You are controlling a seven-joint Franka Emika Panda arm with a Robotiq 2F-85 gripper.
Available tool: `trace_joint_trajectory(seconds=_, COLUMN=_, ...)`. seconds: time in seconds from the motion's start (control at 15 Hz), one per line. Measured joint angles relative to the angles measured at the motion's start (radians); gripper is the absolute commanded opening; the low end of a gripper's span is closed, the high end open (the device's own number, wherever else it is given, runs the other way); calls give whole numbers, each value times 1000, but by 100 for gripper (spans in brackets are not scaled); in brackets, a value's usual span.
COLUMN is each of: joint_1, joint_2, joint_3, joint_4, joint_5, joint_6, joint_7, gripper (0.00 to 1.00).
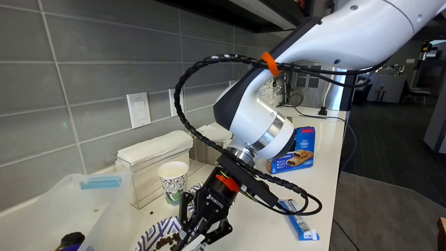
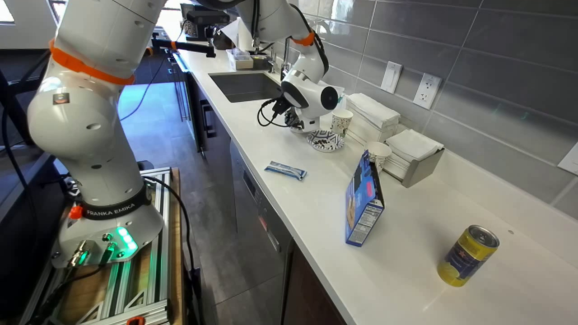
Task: Pick up the spoon, get some of the objects from the bowl on the left and put them in the bowl on the right
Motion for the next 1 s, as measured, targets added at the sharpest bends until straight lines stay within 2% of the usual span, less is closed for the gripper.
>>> trace_joint_trajectory(seconds=0.33, joint_1=0, joint_2=3, joint_3=-10, joint_4=-3, joint_5=-1, joint_6=0, joint_7=-33, gripper=3)
trace_joint_trajectory(seconds=0.6, joint_1=1, joint_2=-1, joint_3=-18, joint_4=0, joint_5=-17, joint_6=2, joint_7=-113, gripper=3)
trace_joint_trajectory(seconds=1.0, joint_1=17, joint_2=-16, joint_3=-18, joint_4=2, joint_5=-109, joint_6=9, joint_7=-247, gripper=3)
